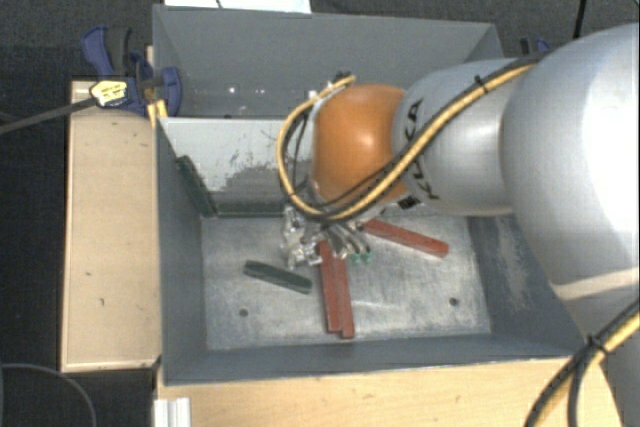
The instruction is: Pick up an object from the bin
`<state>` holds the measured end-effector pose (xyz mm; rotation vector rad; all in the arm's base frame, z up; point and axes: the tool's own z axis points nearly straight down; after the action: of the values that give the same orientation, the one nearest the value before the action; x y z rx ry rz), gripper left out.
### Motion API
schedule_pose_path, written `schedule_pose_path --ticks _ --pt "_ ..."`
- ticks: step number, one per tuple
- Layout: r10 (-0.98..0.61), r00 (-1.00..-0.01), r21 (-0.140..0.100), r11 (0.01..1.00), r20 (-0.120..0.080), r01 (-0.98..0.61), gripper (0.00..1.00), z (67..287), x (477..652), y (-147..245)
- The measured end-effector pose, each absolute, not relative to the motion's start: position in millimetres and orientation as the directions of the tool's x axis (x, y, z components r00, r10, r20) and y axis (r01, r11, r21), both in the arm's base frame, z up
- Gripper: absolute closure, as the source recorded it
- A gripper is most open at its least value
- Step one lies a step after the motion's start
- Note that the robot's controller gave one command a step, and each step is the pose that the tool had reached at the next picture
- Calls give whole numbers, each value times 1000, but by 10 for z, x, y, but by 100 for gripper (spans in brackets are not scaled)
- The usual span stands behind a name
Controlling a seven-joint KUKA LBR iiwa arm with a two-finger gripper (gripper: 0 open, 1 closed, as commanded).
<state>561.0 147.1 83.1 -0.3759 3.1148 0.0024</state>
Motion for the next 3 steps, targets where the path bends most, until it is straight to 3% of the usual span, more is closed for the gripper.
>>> schedule_pose_path --ticks 1,2,3 --pt "-235 -972 1 972 -4 -235 0 828 5608 1471" --pt "-233 -972 1 972 -3 -233 0 828 5608 1471" --pt "-421 -907 -1 907 -1 -421 0 890 5441 1514"
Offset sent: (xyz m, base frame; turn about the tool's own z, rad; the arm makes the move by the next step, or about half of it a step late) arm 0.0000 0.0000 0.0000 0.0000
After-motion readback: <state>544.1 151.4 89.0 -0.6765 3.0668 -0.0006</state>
